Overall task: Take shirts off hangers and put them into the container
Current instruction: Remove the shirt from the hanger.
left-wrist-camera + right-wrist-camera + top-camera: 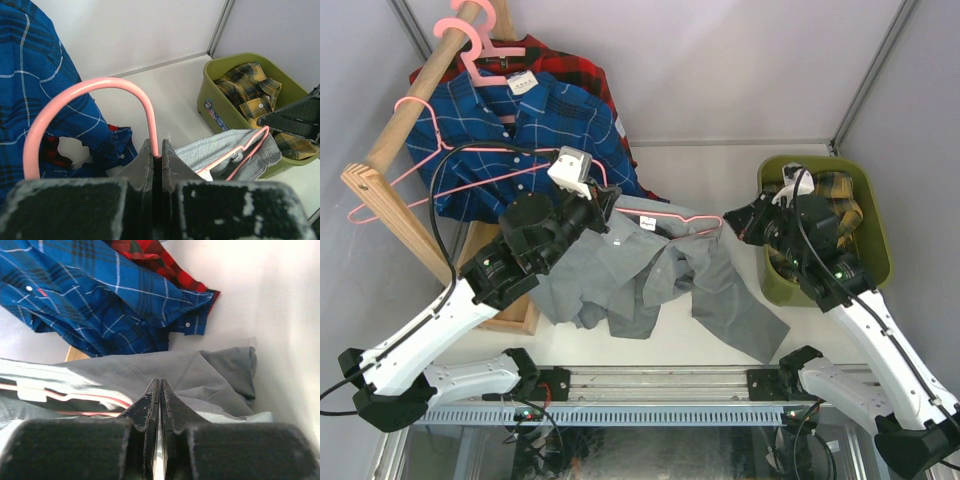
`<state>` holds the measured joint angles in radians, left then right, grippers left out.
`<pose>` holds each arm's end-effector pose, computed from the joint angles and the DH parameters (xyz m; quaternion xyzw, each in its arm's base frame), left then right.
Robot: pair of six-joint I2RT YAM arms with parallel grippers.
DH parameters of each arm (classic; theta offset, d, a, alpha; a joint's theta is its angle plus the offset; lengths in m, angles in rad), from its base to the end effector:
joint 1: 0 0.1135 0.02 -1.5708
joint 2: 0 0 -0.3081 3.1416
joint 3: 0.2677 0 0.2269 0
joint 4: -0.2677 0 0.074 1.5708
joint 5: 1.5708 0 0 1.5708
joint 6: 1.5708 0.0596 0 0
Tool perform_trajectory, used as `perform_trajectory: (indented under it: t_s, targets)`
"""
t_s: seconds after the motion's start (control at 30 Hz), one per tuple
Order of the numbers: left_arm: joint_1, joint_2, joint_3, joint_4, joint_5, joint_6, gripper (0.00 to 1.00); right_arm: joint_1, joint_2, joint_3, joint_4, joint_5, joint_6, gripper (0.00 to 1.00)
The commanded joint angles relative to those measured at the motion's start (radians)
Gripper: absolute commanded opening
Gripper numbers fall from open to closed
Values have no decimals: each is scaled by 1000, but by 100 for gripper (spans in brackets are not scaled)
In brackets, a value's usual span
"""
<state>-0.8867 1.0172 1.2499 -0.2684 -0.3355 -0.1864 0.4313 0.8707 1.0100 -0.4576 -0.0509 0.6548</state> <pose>0.1336 -0.1327 0.4798 0.1345 0.7062 -0.2467 0.6498 0.1411 0.0683 0.3972 0.0755 0.8066 0.3204 0.4910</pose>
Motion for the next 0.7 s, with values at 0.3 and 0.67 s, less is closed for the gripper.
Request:
perform_trajectory:
  t_s: [0.3,0.67]
  targets:
    - [3,-47,20,82,6,-6,0,-38,-100,-58,11,-7,-100,19]
    - [5,-63,8,108,5,-41,0,-13,-125,-127,172,-308,9,42]
